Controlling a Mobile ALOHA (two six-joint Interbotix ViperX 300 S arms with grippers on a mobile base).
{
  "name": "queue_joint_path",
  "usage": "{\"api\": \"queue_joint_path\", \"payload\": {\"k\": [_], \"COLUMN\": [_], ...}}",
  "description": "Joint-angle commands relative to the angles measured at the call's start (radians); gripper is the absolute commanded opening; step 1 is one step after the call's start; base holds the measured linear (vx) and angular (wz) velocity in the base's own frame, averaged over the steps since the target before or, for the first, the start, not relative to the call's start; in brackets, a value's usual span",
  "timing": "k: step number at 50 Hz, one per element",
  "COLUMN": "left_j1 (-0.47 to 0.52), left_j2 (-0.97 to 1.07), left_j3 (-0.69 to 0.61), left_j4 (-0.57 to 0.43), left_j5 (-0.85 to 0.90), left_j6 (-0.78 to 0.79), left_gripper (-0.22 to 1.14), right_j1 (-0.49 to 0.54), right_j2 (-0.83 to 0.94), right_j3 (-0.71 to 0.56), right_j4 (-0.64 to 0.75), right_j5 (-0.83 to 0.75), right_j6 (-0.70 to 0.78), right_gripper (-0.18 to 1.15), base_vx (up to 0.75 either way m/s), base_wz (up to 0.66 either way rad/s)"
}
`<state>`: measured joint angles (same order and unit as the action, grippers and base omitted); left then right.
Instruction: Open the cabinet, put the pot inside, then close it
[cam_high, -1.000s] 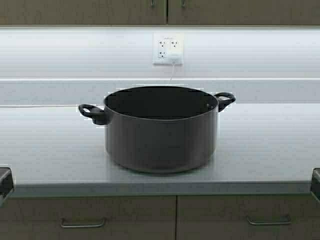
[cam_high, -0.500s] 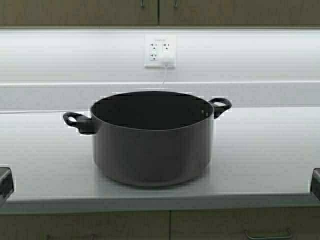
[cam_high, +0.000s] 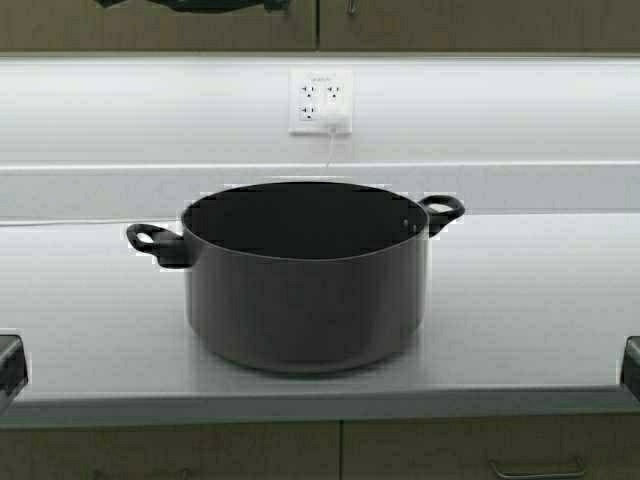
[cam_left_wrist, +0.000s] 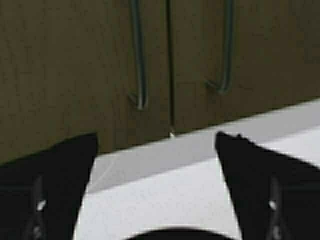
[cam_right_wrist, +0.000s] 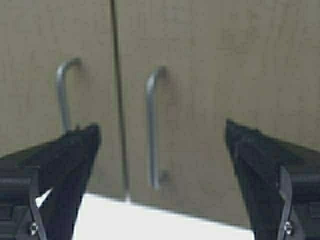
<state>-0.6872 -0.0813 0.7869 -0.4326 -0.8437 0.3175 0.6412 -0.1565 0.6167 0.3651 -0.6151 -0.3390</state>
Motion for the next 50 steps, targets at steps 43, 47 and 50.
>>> {"api": "queue_joint_path", "payload": {"k": [43,47,50], "left_j1": [0.038,0.055,0.058], "left_j2": [0.359,0.382,0.388], "left_j3": [-0.436,-0.457,-0.463], "left_j4": [-0.089,-0.098,-0.107], "left_j5": [-0.121,-0.121,-0.121], "left_j6": [0.011,0.011,0.011], "left_gripper": [0.97,0.82,0.59], "right_j1": [-0.044,-0.054,-0.054], "right_j2": [0.347,0.364,0.371], "right_j3": [-0.402,-0.420,-0.428], "right_j4": [0.146,0.158,0.164], "right_j5": [-0.081,-0.081,-0.081], "right_j6": [-0.095,-0.095,-0.097], "right_gripper": [0.95,0.80,0.60], "base_vx": [0.00,-0.02,-0.04], "base_wz": [0.00,-0.01,-0.01]}}
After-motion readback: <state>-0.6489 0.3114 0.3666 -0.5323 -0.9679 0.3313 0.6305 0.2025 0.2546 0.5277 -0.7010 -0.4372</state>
